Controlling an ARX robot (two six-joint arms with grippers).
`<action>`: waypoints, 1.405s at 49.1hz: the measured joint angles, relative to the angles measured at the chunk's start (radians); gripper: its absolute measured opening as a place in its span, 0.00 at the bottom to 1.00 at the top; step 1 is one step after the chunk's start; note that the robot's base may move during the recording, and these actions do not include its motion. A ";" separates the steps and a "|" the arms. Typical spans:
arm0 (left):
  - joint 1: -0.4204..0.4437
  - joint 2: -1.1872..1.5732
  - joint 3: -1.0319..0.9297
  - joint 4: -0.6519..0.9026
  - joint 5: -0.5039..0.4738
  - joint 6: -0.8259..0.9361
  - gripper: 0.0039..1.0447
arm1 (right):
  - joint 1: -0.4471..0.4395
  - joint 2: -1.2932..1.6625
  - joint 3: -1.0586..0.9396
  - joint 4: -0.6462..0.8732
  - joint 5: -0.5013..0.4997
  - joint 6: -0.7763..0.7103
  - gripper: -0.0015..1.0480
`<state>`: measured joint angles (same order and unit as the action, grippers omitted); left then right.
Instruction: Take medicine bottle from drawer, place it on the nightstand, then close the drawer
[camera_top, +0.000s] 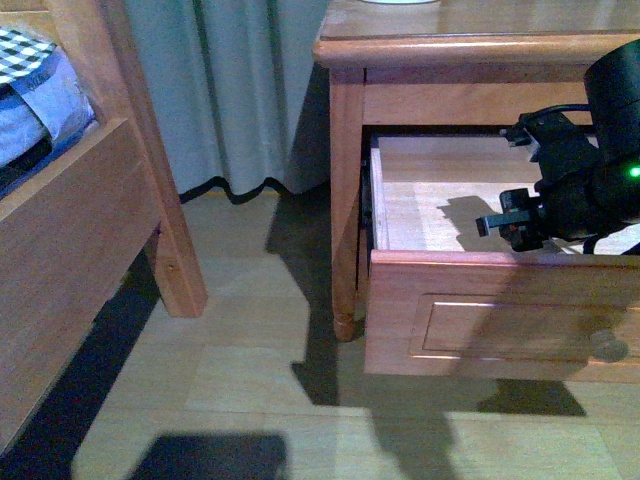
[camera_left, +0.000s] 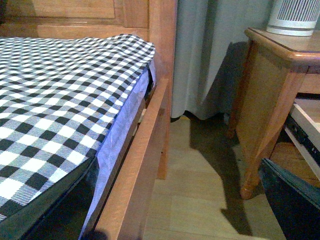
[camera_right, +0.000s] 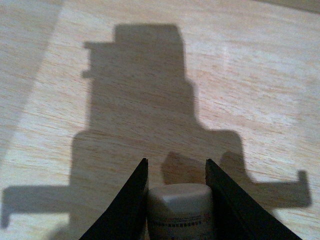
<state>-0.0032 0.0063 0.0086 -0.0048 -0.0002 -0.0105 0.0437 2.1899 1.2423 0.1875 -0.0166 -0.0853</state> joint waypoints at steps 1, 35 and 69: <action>0.000 0.000 0.000 0.000 0.000 0.000 0.94 | 0.000 -0.015 -0.005 -0.001 -0.001 0.000 0.30; 0.000 0.000 0.000 0.000 0.000 0.000 0.94 | 0.044 -0.148 0.597 -0.269 -0.036 0.059 0.29; 0.000 0.000 0.000 0.000 0.000 0.000 0.94 | 0.045 0.285 1.133 -0.479 0.116 -0.021 0.45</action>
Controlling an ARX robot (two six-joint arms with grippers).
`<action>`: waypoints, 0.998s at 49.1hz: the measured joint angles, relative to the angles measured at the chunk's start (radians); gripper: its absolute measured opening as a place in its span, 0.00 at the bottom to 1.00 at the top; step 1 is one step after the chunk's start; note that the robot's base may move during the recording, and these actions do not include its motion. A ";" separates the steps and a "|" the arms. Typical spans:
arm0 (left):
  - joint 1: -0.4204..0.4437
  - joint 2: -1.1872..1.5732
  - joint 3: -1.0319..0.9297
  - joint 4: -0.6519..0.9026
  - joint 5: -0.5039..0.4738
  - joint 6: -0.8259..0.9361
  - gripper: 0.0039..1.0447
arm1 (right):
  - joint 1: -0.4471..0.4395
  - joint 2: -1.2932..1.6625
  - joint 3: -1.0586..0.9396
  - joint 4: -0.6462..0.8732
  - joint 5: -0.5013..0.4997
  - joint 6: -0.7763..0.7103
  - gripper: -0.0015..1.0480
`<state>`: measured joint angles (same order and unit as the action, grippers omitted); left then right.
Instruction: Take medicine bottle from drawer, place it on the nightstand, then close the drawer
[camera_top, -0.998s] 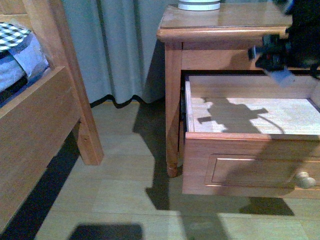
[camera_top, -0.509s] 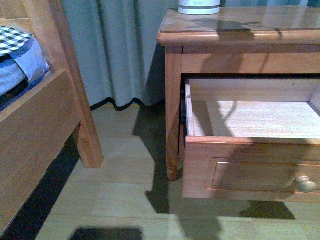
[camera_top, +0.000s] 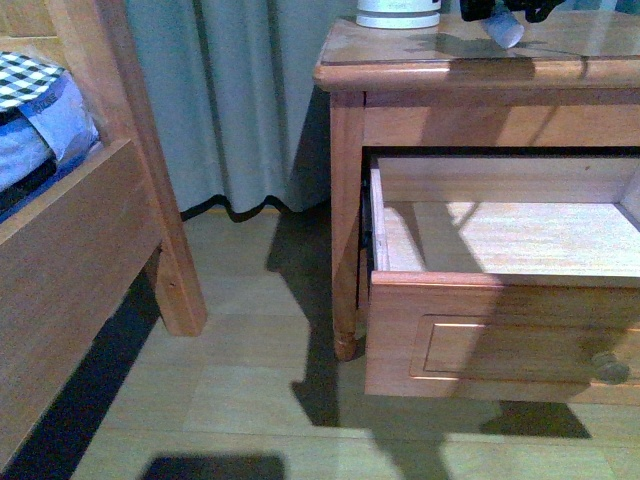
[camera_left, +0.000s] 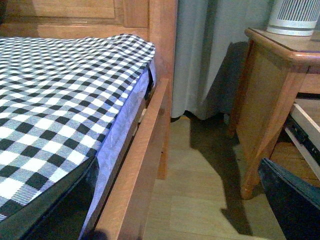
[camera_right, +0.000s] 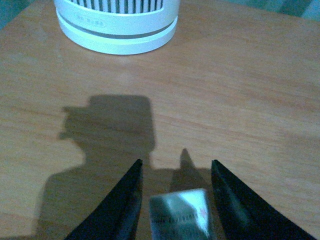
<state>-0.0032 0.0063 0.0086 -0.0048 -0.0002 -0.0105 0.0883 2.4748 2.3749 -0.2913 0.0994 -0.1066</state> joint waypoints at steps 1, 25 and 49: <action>0.000 0.000 0.000 0.000 0.000 0.000 0.94 | 0.000 -0.004 -0.010 0.007 -0.003 0.000 0.47; 0.000 0.000 0.000 0.000 0.000 0.000 0.94 | -0.025 -0.352 -0.397 0.309 -0.084 0.040 0.93; 0.000 0.000 0.000 0.000 0.000 0.000 0.94 | -0.032 -1.154 -1.373 0.443 -0.212 0.251 0.67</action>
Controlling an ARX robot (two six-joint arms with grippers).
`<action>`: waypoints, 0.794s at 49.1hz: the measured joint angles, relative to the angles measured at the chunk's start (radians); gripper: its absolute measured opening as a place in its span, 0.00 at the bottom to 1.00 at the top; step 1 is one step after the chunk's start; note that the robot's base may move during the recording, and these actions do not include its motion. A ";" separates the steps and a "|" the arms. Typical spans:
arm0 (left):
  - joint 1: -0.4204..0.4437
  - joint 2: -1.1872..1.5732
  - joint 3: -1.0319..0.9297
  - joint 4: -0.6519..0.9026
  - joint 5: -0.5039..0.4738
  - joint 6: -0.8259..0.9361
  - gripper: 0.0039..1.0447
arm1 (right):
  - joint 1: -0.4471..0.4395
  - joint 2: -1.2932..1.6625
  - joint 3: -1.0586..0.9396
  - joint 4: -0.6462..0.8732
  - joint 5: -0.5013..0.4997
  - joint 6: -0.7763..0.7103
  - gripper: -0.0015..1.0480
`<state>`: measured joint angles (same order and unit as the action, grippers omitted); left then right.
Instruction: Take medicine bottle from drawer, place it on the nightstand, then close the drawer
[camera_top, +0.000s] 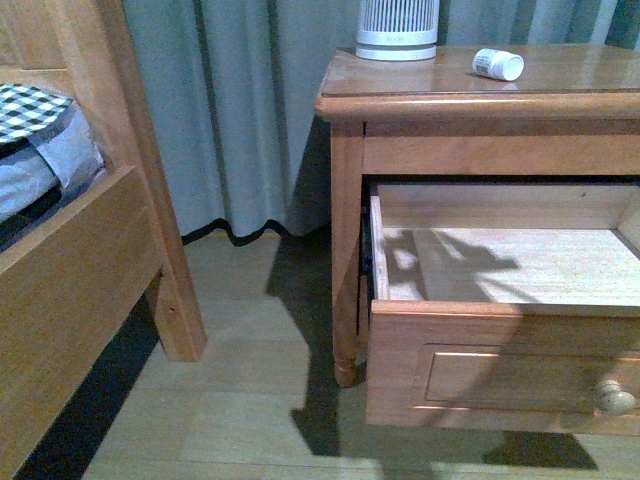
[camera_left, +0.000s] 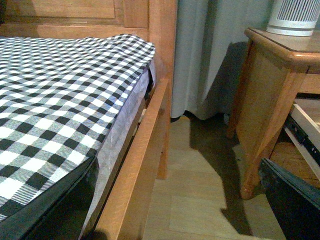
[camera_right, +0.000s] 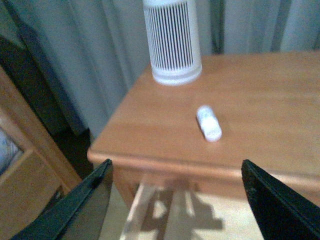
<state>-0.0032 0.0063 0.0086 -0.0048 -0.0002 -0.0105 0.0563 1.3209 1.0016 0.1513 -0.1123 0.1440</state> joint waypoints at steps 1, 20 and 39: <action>0.000 0.000 0.000 0.000 0.000 0.000 0.94 | 0.002 -0.034 -0.054 0.000 0.001 0.002 0.64; 0.000 0.000 0.000 0.000 0.000 0.000 0.94 | -0.027 -0.071 -0.752 0.409 0.144 -0.062 0.03; 0.000 0.000 0.000 0.000 0.000 0.000 0.94 | -0.069 0.481 -0.584 0.789 0.190 -0.241 0.03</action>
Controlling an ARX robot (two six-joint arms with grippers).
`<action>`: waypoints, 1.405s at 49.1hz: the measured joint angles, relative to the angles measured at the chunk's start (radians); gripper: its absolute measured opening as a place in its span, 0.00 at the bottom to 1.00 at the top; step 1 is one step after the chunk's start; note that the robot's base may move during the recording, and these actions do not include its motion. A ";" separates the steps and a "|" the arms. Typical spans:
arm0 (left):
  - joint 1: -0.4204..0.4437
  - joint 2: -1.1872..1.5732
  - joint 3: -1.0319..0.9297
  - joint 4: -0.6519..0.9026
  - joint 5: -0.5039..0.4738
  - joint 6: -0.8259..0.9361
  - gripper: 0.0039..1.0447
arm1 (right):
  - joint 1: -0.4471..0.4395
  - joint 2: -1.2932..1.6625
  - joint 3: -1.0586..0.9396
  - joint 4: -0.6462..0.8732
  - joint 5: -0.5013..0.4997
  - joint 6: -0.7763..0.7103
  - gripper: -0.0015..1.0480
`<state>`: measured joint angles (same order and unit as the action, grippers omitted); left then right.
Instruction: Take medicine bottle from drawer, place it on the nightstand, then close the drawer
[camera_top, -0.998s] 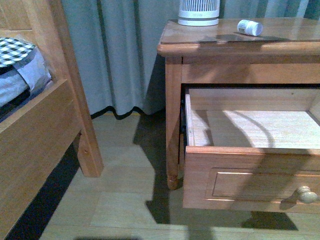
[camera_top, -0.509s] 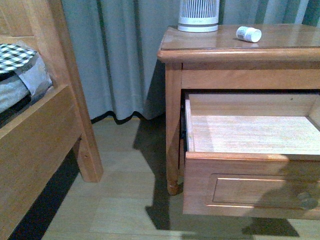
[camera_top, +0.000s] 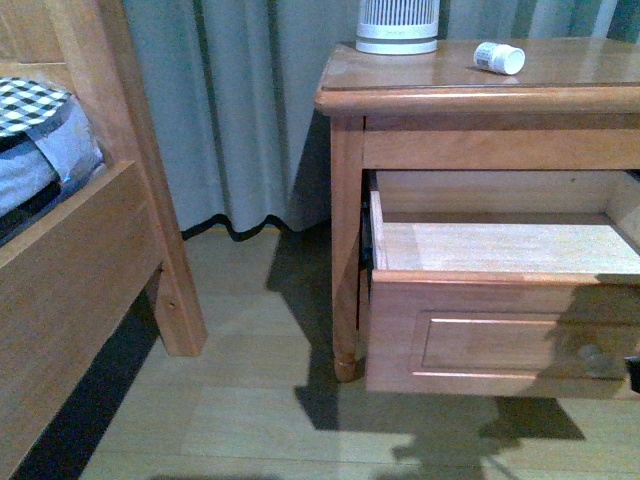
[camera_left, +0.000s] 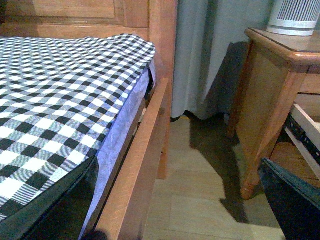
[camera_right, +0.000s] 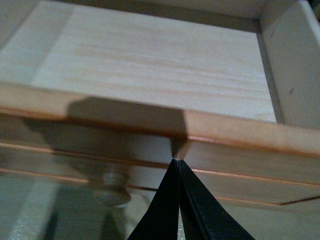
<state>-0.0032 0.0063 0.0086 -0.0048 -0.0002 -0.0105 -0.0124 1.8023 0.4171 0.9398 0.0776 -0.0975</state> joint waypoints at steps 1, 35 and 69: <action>0.000 0.000 0.000 0.000 0.000 0.000 0.94 | -0.001 0.014 0.010 0.001 0.001 -0.006 0.03; 0.000 0.000 0.000 0.000 0.000 0.000 0.94 | -0.018 0.421 0.666 -0.161 0.045 -0.241 0.03; 0.000 0.000 0.000 0.000 0.000 0.000 0.94 | -0.123 0.514 0.859 -0.282 0.027 -0.344 0.03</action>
<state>-0.0032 0.0063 0.0086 -0.0048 -0.0002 -0.0105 -0.1352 2.3165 1.2758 0.6579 0.1043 -0.4412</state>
